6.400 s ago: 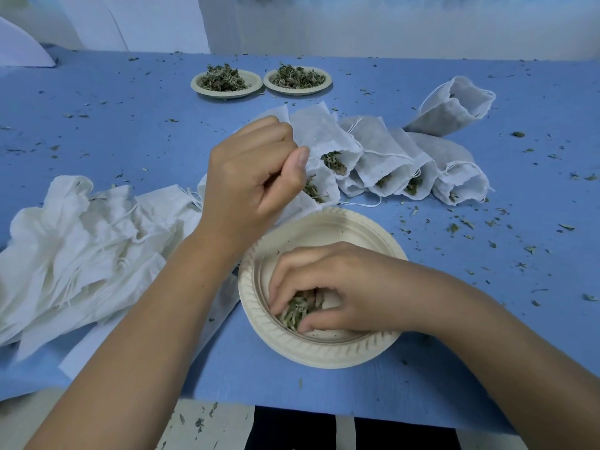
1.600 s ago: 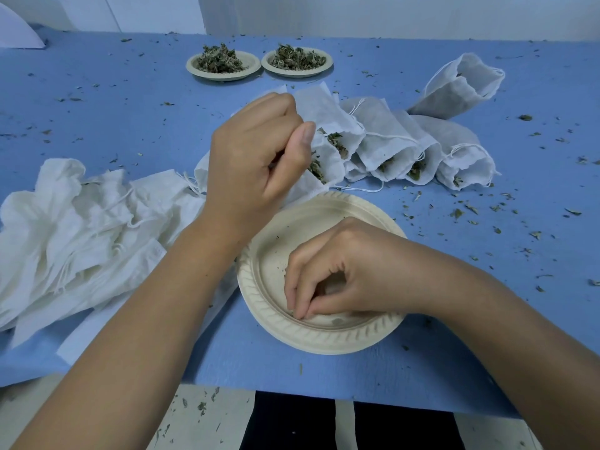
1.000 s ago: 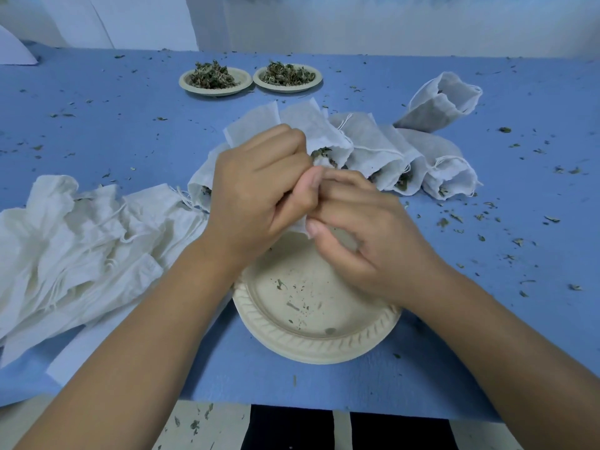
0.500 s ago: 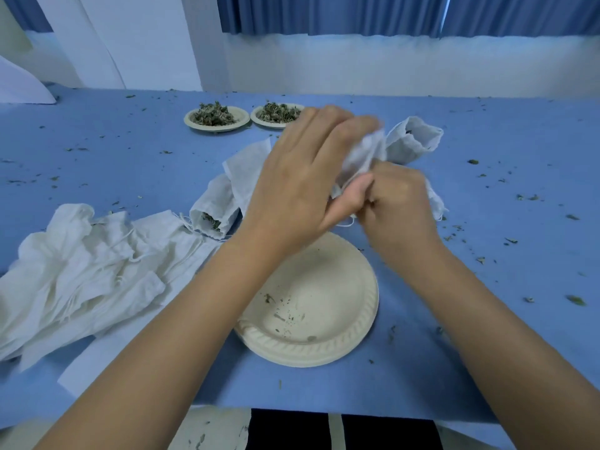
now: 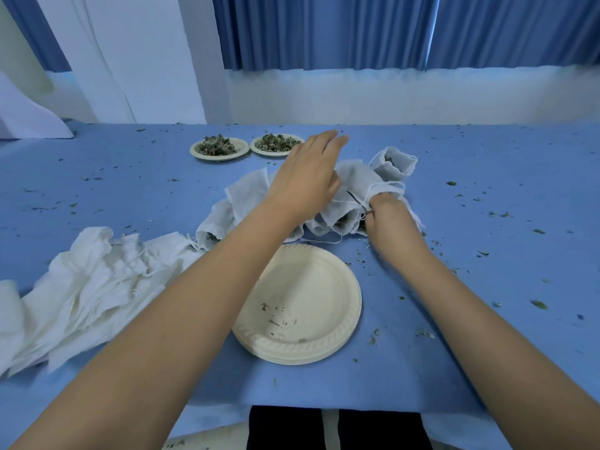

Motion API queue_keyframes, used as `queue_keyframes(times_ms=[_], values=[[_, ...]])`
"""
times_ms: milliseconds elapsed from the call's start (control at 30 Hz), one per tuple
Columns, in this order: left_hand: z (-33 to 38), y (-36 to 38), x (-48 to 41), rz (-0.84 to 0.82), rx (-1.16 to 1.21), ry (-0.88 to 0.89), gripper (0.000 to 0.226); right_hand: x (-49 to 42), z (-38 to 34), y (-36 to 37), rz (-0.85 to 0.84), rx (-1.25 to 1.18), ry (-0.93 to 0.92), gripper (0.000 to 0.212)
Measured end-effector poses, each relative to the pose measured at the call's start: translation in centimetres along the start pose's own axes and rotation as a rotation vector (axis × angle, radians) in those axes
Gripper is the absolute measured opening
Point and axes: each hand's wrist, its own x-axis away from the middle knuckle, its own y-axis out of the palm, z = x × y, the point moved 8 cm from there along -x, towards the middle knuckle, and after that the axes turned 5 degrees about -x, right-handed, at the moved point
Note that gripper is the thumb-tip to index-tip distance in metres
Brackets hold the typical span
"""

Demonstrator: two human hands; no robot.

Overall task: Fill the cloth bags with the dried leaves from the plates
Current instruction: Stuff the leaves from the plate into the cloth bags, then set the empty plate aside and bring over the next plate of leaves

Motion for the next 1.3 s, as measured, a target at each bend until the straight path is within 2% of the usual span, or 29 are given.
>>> queue_keyframes(times_ms=[133, 200, 333, 467, 567, 667, 733, 800, 867, 933, 1000, 1067, 1133, 1200, 1300], values=[[-1.2, 0.3, 0.2, -0.057, -0.060, -0.002, 0.054, 1.9, -0.2, -1.3, 0.083, -0.101, -0.047, 0.006], [-1.4, 0.5, 0.3, -0.076, -0.082, 0.003, 0.054, 2.8, -0.7, -3.2, 0.178, -0.101, -0.089, 0.015], [-1.4, 1.0, -0.1, -0.101, -0.067, 0.017, 0.050, 3.2, -1.8, -6.7, 0.364, -0.146, -0.119, 0.014], [-3.0, 2.5, -1.0, -0.211, -0.052, -0.008, 0.046, 0.4, -4.5, -6.8, 0.318, -0.209, -0.162, 0.015], [-6.8, 3.2, -2.9, -0.297, -0.023, -0.121, 0.044, -4.1, -7.0, -5.9, 0.211, -0.236, -0.174, 0.016], [-12.1, 3.7, -5.6, -0.360, 0.010, -0.242, 0.042, -9.7, -7.8, -3.9, 0.049, -0.316, -0.102, 0.018], [-15.2, 4.3, -7.3, -0.375, -0.010, -0.295, 0.037, -13.1, -7.9, -1.8, -0.085, -0.281, -0.037, 0.017], [-17.5, 5.8, -8.5, -0.422, -0.072, -0.304, 0.034, -16.0, -7.6, 1.4, -0.291, -0.050, 0.013, 0.017], [-19.1, 8.4, -9.1, -0.504, -0.137, -0.295, 0.036, -17.5, -6.8, 4.9, -0.539, 0.225, 0.067, 0.029], [-20.0, 11.4, -9.5, -0.578, -0.152, -0.284, 0.042, -18.2, -5.5, 8.0, -0.760, 0.388, 0.112, 0.034], [-20.7, 13.9, -9.9, -0.620, -0.173, -0.269, 0.046, -18.3, -4.6, 9.8, -0.898, 0.495, 0.141, 0.019], [-21.3, 16.0, -10.4, -0.644, -0.206, -0.245, 0.052, -18.4, -3.9, 10.7, -0.977, 0.551, 0.174, 0.018], [-22.2, 17.3, -11.0, -0.664, -0.226, -0.240, 0.058, -18.7, -3.7, 11.1, -1.020, 0.534, 0.214, 0.037], [-23.2, 18.4, -11.6, -0.690, -0.171, -0.270, 0.061, -18.8, -3.6, 11.2, -1.050, 0.552, 0.221, 0.043], [-24.2, 19.5, -12.3, -0.715, -0.107, -0.308, 0.061, -19.3, -4.2, 11.4, -0.974, 0.606, 0.105, 0.026]])
